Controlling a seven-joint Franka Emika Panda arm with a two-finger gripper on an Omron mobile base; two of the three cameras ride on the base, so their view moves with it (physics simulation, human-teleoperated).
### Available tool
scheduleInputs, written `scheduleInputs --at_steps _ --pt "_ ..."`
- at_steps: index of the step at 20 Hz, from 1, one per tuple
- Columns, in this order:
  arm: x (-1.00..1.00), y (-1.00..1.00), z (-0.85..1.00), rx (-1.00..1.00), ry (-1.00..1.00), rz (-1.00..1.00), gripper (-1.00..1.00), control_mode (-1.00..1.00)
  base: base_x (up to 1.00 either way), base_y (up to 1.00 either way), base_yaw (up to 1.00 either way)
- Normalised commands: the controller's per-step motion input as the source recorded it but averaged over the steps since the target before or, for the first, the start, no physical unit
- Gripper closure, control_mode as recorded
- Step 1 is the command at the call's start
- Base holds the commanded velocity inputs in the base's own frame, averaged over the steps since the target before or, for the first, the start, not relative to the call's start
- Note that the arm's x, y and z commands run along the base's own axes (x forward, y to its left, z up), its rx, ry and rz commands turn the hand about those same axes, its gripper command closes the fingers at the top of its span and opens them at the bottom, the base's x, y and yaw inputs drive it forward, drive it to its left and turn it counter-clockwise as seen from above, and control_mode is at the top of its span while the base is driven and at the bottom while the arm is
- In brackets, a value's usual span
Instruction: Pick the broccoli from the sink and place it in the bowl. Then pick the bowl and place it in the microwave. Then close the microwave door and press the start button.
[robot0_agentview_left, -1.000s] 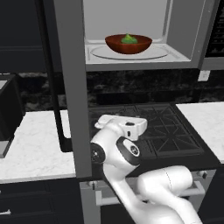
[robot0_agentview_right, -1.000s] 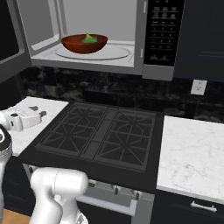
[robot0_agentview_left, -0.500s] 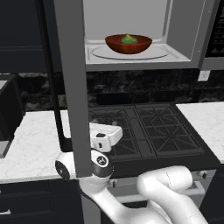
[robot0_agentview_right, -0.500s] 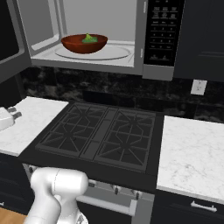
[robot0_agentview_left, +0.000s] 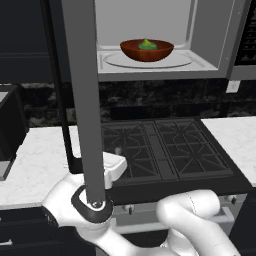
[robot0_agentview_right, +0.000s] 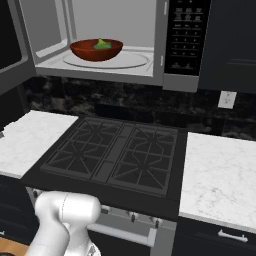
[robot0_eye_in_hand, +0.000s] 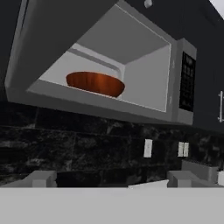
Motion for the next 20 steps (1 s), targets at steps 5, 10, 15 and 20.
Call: scheduleInputs --at_steps 5,10,15,20 --pt "-0.15 0.61 0.3 0.0 -0.28 0.0 -1.0 -1.0 0.0 0.0 0.0" --pt "-0.02 0.53 0.32 0.0 -0.34 0.0 -1.0 -1.0 0.0 0.0 0.0" --pt "-0.08 0.42 0.41 0.0 -0.33 -0.05 -1.0 -1.0 0.0 0.0 0.0" --pt "-0.21 0.09 0.34 0.0 -0.32 -0.14 -1.0 -1.0 0.0 0.0 0.0"
